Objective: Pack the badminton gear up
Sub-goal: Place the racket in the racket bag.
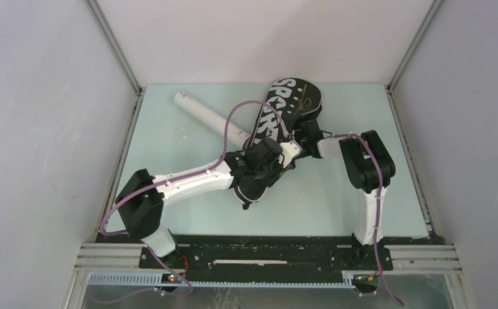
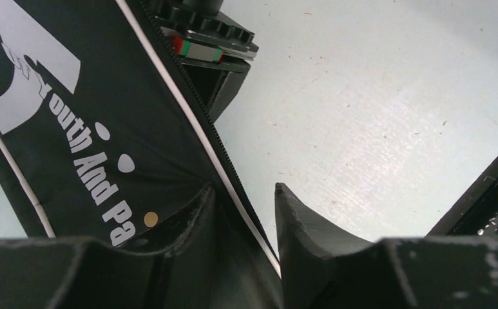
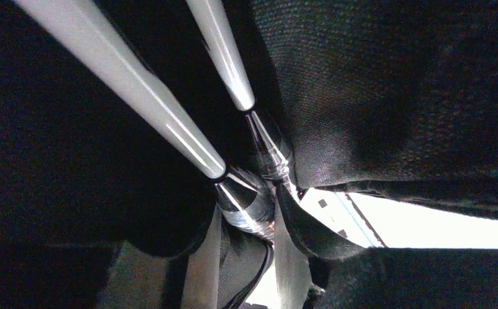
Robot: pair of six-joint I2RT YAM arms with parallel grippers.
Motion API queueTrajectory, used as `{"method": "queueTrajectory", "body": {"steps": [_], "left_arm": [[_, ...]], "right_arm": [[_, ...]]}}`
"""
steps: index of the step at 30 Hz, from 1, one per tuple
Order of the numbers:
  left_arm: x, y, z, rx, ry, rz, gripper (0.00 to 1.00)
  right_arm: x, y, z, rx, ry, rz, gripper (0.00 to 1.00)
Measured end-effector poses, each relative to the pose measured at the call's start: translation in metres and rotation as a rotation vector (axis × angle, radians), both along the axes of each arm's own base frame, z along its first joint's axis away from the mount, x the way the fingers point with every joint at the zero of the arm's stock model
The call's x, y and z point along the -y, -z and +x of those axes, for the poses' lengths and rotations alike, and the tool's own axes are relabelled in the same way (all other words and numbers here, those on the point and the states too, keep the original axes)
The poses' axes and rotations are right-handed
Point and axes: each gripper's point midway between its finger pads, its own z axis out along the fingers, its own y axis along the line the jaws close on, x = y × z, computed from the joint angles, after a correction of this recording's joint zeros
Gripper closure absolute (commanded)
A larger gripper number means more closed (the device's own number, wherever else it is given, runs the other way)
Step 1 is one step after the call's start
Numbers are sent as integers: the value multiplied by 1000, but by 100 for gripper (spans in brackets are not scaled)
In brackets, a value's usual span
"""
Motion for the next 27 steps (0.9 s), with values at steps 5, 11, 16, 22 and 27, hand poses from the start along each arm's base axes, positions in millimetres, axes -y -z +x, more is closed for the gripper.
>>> {"method": "queueTrajectory", "body": {"steps": [5, 11, 16, 22, 27], "left_arm": [[-3, 2, -7, 35, 90, 61, 31], [-19, -15, -15, 116, 231, 136, 13], [-52, -35, -27, 233, 379, 217, 7], [-104, -15, -52, 287, 574, 376, 0], [-147, 28, -73, 258, 712, 521, 0]], "right_arm": [[0, 0, 2, 10, -5, -11, 91], [0, 10, 6, 17, -2, -41, 93], [0, 20, 16, 40, 22, -82, 94], [28, 28, 85, 168, 215, -181, 94], [28, 32, 85, 173, 203, -192, 94]]}}
